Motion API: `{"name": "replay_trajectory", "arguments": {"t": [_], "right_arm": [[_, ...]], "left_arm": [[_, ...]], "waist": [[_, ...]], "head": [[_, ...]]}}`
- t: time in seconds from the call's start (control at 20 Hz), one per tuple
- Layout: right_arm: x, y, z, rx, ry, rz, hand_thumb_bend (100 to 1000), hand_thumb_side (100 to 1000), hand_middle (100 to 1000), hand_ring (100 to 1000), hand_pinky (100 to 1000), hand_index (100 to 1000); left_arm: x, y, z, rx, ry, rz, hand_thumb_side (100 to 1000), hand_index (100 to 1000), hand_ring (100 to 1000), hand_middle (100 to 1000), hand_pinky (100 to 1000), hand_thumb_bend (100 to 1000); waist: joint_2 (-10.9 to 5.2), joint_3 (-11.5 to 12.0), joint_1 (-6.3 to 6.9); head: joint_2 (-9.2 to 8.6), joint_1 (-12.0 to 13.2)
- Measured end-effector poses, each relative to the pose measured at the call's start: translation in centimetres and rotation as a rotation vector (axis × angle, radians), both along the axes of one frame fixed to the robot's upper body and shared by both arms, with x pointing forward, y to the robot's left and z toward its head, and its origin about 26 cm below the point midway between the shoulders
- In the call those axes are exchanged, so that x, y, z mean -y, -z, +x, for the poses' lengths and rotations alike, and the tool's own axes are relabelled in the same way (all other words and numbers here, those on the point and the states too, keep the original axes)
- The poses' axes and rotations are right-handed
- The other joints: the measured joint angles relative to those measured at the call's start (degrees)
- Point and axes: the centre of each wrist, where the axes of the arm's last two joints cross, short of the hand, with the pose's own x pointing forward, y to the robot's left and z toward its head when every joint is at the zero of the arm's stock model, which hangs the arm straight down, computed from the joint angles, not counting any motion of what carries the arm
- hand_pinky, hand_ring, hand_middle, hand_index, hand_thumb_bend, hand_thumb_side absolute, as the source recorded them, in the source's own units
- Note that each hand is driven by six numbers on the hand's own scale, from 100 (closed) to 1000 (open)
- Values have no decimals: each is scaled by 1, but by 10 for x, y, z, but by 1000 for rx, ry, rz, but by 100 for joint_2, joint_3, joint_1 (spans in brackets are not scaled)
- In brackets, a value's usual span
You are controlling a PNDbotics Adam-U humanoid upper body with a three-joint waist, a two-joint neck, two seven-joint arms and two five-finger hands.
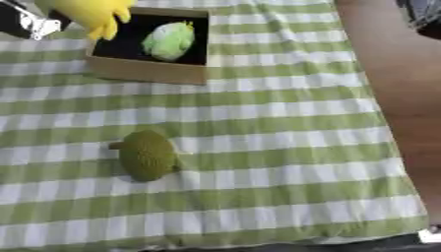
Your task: Pick up objects on the table and place them in the box.
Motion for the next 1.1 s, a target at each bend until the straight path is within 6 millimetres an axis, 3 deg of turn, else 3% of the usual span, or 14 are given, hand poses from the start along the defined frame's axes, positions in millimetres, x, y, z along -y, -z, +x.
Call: {"name": "replay_trajectory", "arguments": {"t": [0.55,0.85,1.1], "right_arm": [[-6,-6,1,14,-30,2,100,125,670,899,972,904],[-7,-5,2,7,-36,7,100,154,669,900,975,905],[-8,-4,2,-2,-40,12,100,180,668,900,978,906]], "left_arm": [[7,35,68,12,-122,0,122,749,732,644,719,100],[13,62,83,-7,-127,25,114,816,757,684,743,101],[15,75,89,2,-157,33,100,909,801,748,788,205]], "waist": [[124,-175,20],[165,-214,20],[182,-237,20]], "head": [[-188,306],[-234,351],[-253,373]]}}
